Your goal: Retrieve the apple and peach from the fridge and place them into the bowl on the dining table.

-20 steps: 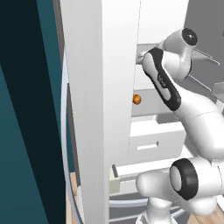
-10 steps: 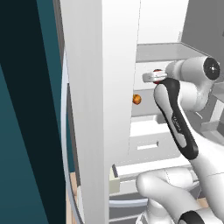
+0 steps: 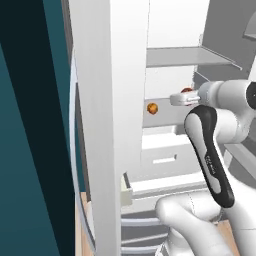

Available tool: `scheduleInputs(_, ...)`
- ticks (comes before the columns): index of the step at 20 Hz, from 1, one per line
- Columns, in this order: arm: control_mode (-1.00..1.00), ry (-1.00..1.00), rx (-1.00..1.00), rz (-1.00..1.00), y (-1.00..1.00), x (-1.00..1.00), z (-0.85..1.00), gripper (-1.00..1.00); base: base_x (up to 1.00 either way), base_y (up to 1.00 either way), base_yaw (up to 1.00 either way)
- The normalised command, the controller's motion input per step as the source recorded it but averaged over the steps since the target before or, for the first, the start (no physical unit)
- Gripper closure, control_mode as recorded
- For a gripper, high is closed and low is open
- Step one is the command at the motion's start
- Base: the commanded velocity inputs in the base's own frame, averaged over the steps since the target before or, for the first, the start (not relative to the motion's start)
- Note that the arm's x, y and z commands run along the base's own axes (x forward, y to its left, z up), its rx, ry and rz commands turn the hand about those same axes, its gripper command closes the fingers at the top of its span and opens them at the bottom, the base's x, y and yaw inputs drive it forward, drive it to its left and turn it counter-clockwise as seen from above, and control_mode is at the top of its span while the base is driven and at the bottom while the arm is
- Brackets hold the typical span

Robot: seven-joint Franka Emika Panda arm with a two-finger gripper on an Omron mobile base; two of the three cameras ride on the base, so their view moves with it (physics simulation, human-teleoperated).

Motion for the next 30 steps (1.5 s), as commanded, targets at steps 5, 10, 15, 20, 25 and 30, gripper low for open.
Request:
scheduleInputs(5,1.00,0.00,0.00,0.00,0.00,0.00,0.00,1.00,-0.81,-0.22,0.00)
scheduleInputs(10,1.00,0.00,0.00,0.00,0.00,0.00,0.00,1.00,-0.81,-0.08,0.00)
scheduleInputs(15,1.00,0.00,0.00,0.00,0.00,0.00,0.00,1.00,-0.79,-0.06,0.00)
scheduleInputs(20,1.00,0.00,0.00,0.00,0.00,0.00,0.00,1.00,-0.73,-0.04,0.00)
scheduleInputs(25,1.00,0.00,0.00,0.00,0.00,0.00,0.00,1.00,-0.63,-0.19,-0.15)
scheduleInputs(30,1.00,0.00,0.00,0.00,0.00,0.00,0.00,1.00,-0.53,-0.12,-0.24)
